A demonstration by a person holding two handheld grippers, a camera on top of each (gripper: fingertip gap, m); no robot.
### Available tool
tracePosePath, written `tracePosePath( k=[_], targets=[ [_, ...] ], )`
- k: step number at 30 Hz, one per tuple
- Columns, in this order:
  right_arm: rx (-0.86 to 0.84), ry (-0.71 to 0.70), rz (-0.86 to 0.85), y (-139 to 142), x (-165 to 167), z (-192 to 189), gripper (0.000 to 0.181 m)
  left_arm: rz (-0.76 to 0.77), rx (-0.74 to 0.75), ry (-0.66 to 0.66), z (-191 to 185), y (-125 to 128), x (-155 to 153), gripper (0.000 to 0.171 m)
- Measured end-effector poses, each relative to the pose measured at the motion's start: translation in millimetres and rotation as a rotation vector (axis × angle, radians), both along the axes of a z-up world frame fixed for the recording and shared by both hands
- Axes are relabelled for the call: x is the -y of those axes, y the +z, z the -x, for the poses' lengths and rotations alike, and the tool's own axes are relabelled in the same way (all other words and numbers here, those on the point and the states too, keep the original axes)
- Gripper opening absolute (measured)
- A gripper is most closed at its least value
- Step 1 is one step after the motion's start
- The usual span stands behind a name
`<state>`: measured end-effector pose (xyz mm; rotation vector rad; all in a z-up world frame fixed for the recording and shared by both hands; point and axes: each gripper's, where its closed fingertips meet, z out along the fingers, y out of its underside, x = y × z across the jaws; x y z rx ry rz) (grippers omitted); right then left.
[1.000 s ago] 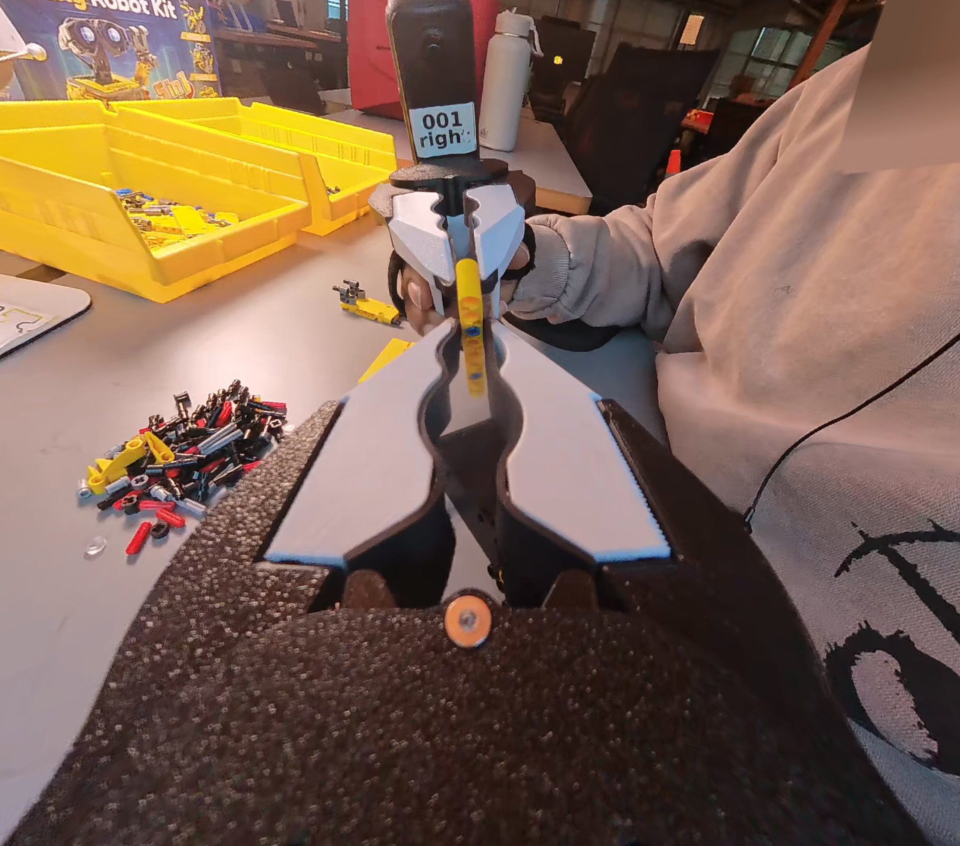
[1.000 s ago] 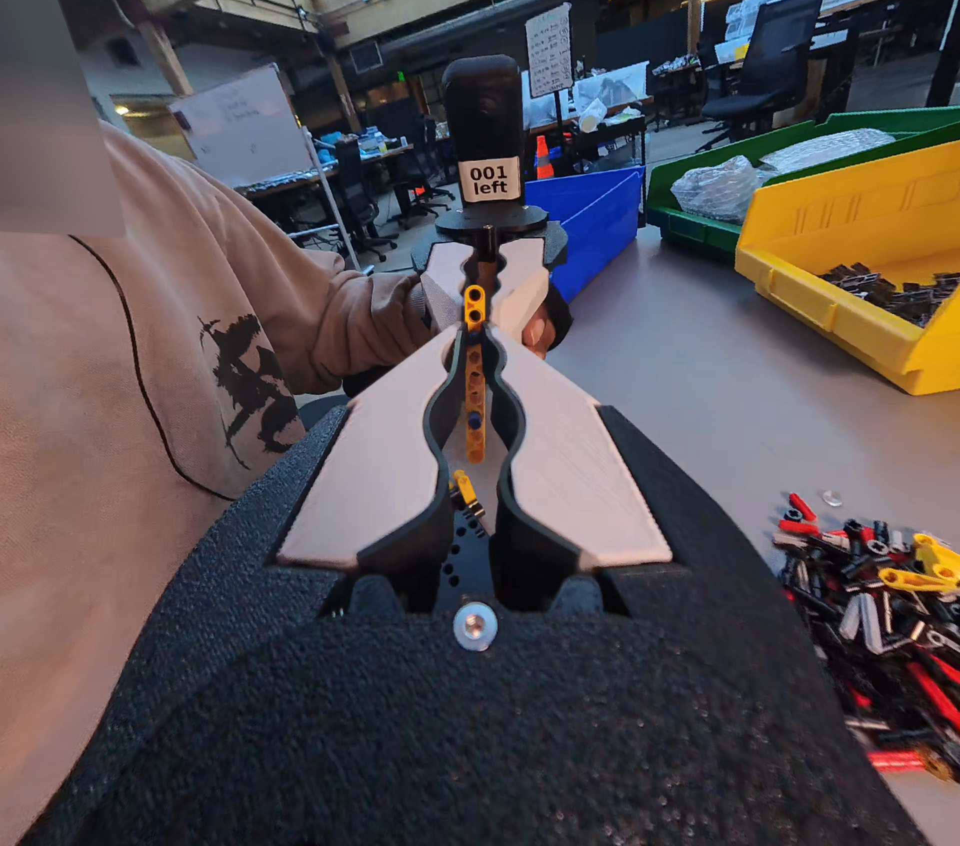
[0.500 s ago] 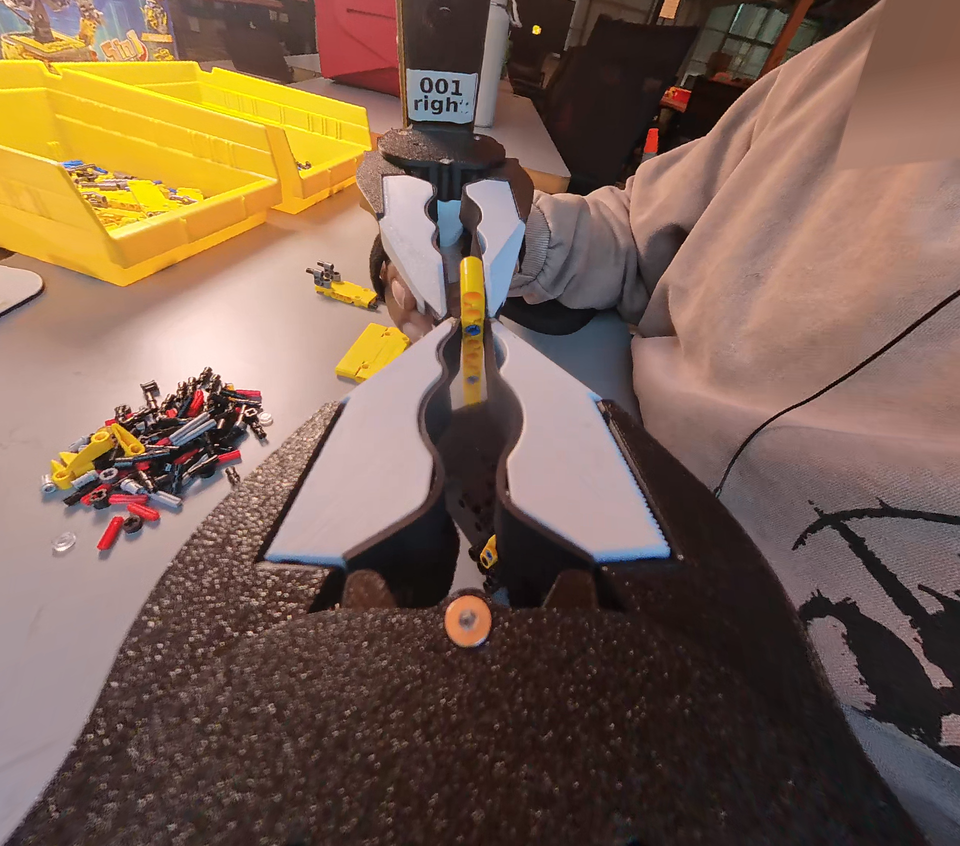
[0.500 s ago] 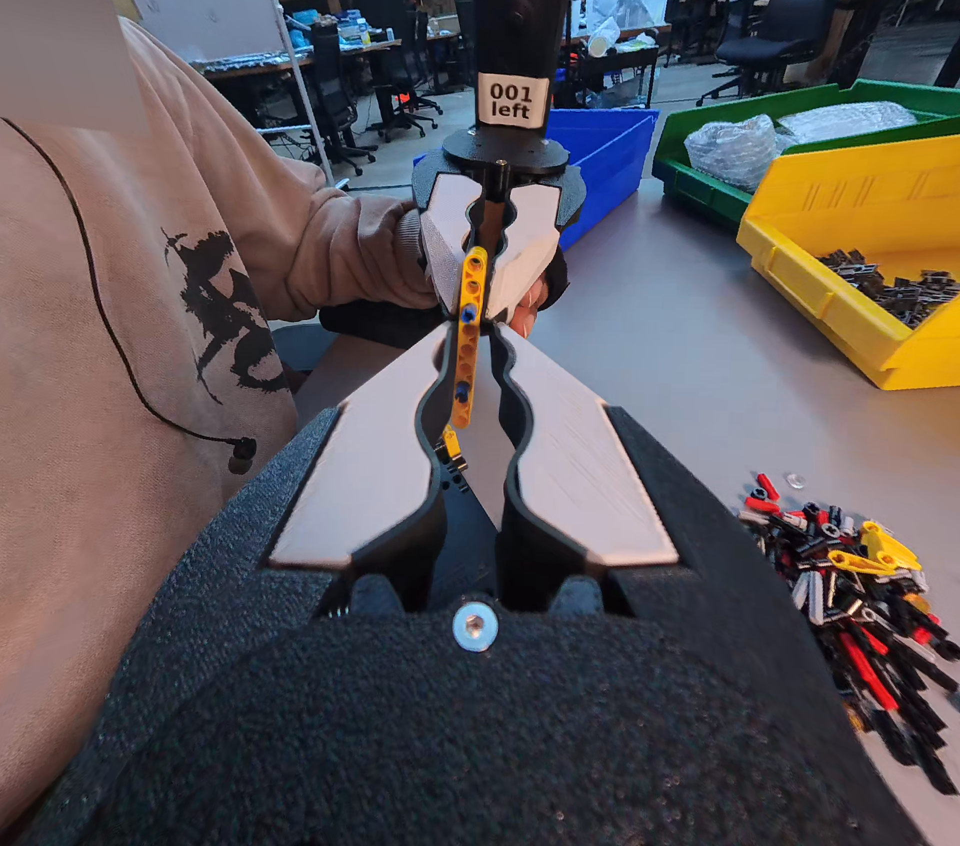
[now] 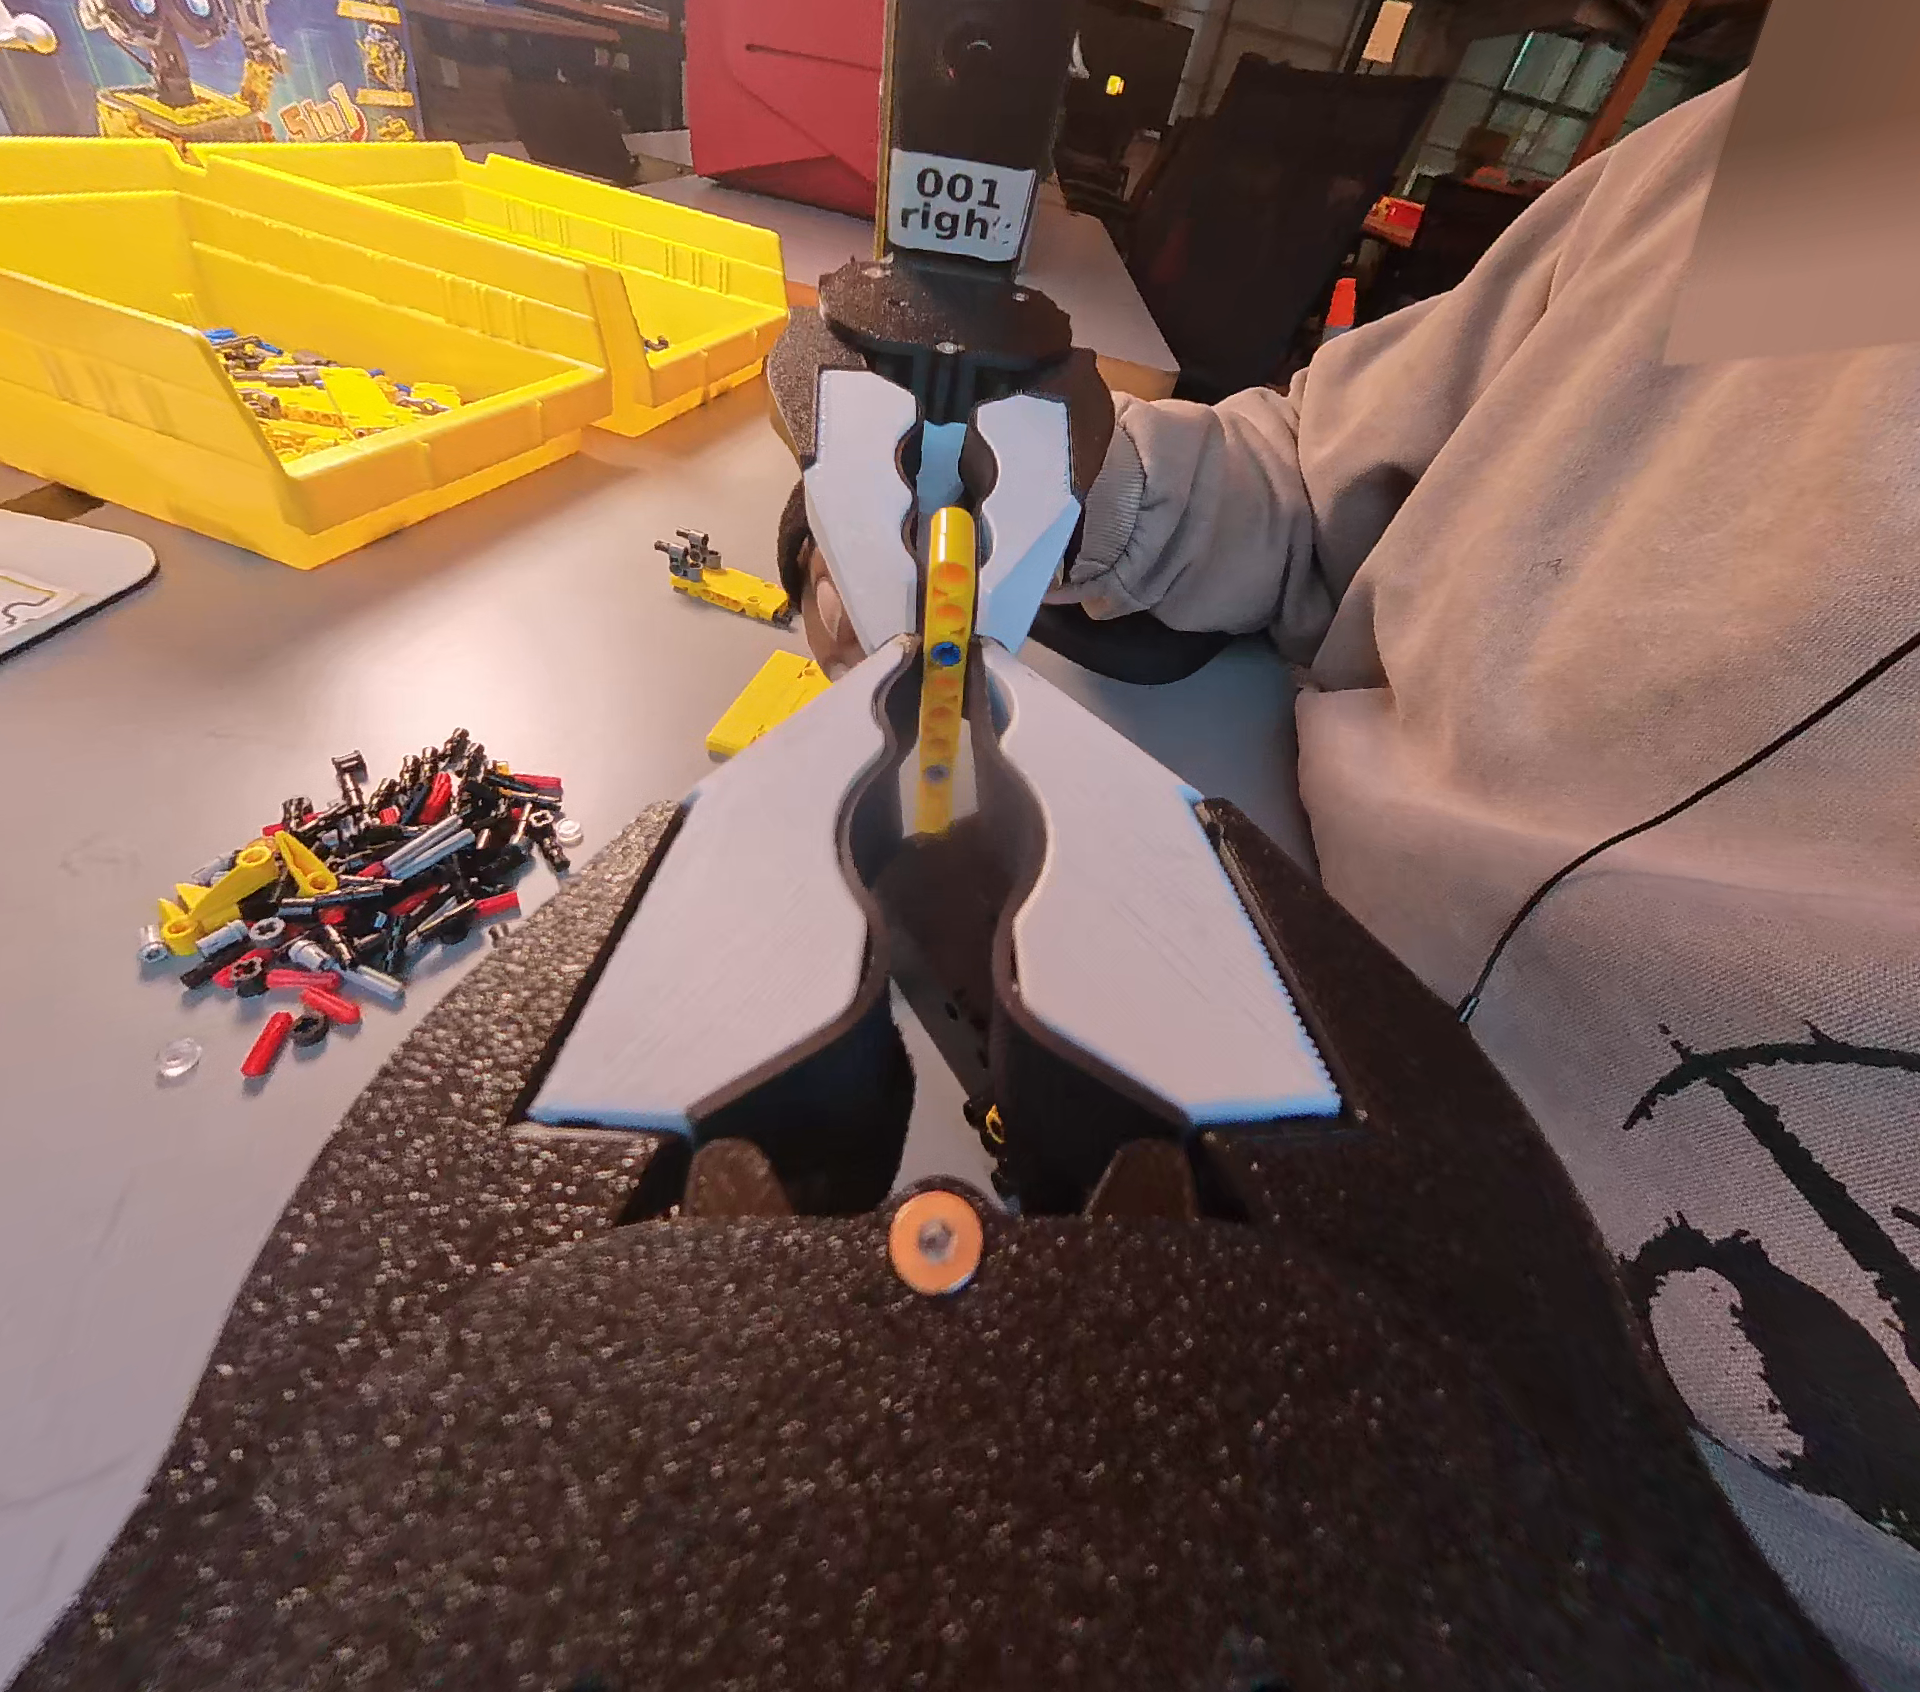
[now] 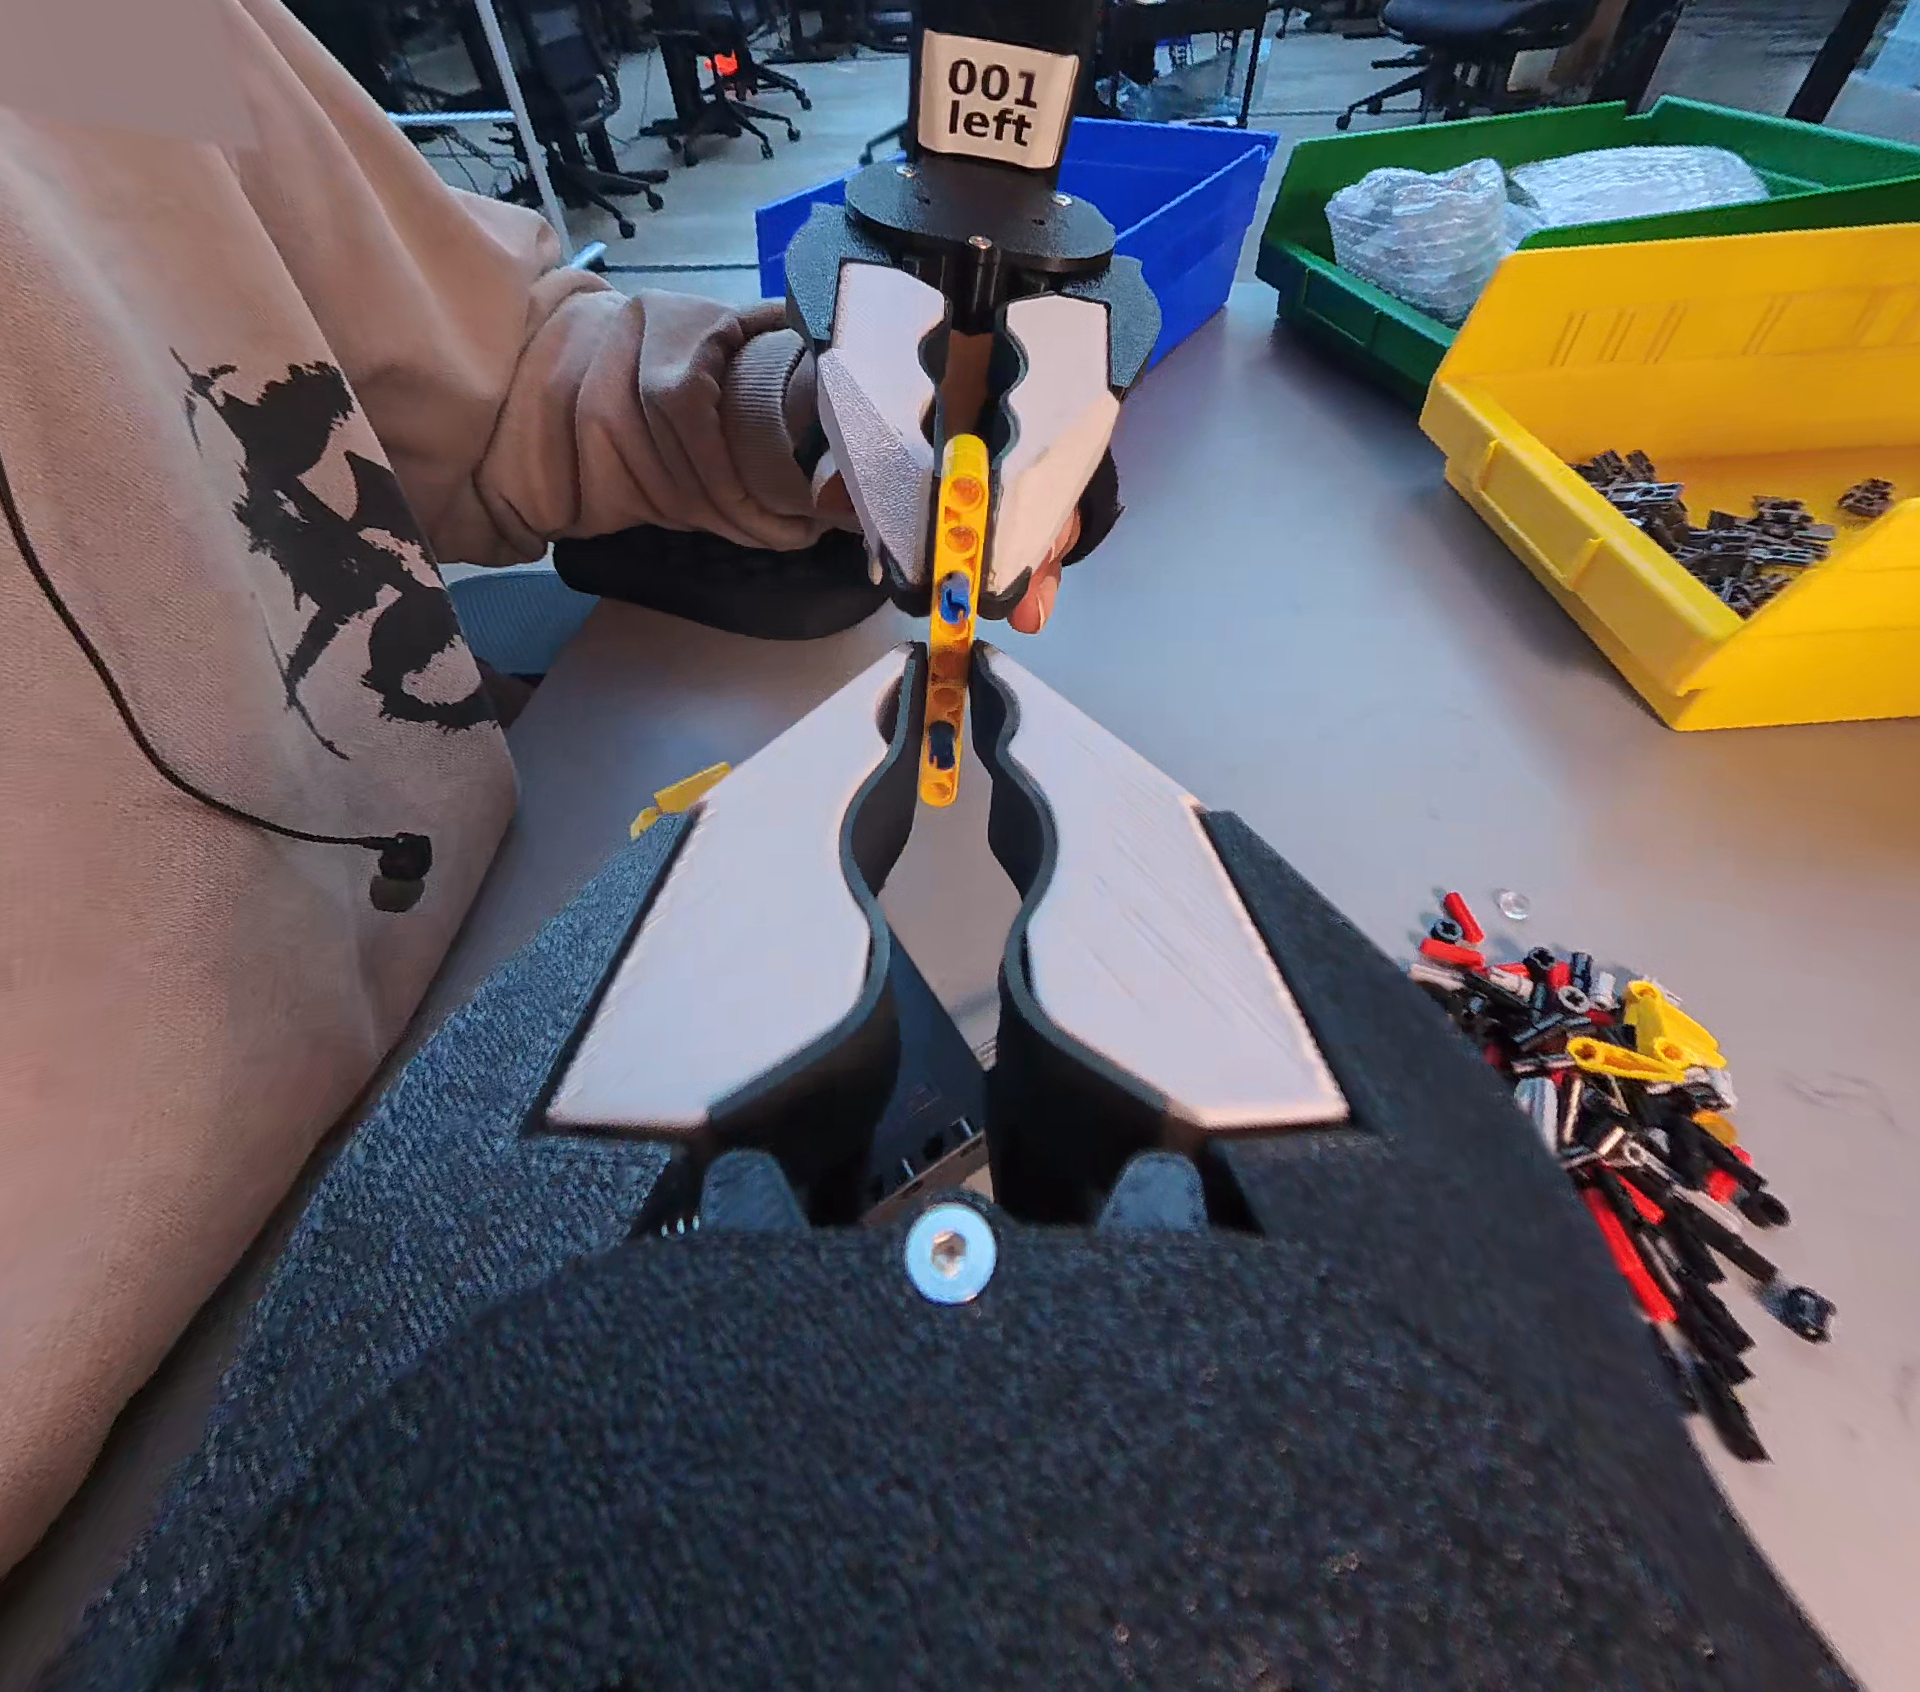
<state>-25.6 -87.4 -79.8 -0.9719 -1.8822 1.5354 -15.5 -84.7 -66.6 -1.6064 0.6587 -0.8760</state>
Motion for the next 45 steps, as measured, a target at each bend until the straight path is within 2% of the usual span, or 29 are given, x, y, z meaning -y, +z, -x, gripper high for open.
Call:
tracePosePath(
  k=[4,8,16,29,30,31,32,33,34,36,39,41,45],
  targets=[
    [-0.017,0.007,0.102,13.0,-3.6,-2.1,0.006,-0.006,0.017,0.004,2.1,1.0,0.2,0.016],
    [0.001,0.024,0.104,8.7,2.2,-2.4,0.007,-0.012,0.036,-0.024,-4.0,3.8,2.3,0.007],
    [-0.030,0.021,0.193,10.4,-0.5,-0.6,0.004,0.029,-0.052,0.008,2.0,-1.0,2.5,0.006],
    [-0.084,0.025,0.187,25.8,-8.3,-8.3,0.004,0.034,-0.029,-0.005,1.9,3.6,4.2,0.006],
    [-0.112,0.015,0.212,31.9,-13.4,-10.6,0.000,0.045,-0.035,0.018,9.3,1.4,3.6,0.007],
    [-0.186,-0.029,0.347,57.3,-38.8,-19.5,0.000,0.044,-0.033,0.086,31.2,-1.0,1.7,0.006],
    [-0.249,-0.097,0.373,74.2,-68.7,-30.6,0.000,0.053,0.023,0.121,48.4,2.1,3.3,0.006],
    [-0.235,-0.141,0.257,68.1,-75.6,-34.3,0.000,0.050,0.028,0.131,51.4,2.8,3.6,0.006],
    [-0.198,-0.135,0.176,56.6,-62.0,-31.1,0.000,0.045,-0.008,0.112,41.9,0.9,1.6,0.007],
    [-0.169,-0.119,0.140,38.3,-33.3,-16.6,0.000,0.068,-0.047,0.035,15.0,-2.6,-4.1,0.007],
    [-0.061,-0.038,0.097,22.3,-11.9,-7.1,0.027,0.086,-0.175,0.017,1.1,-20.1,-9.9,0.007],
    [-0.067,-0.036,0.085,23.1,-3.6,-1.8,0.025,0.100,-0.191,0.005,-5.8,-26.3,-9.0,0.006],
    [-0.029,-0.046,0.013,7.6,2.2,3.7,0.013,0.092,-0.223,0.001,-9.7,-29.1,-5.7,0.006]
  ],
)
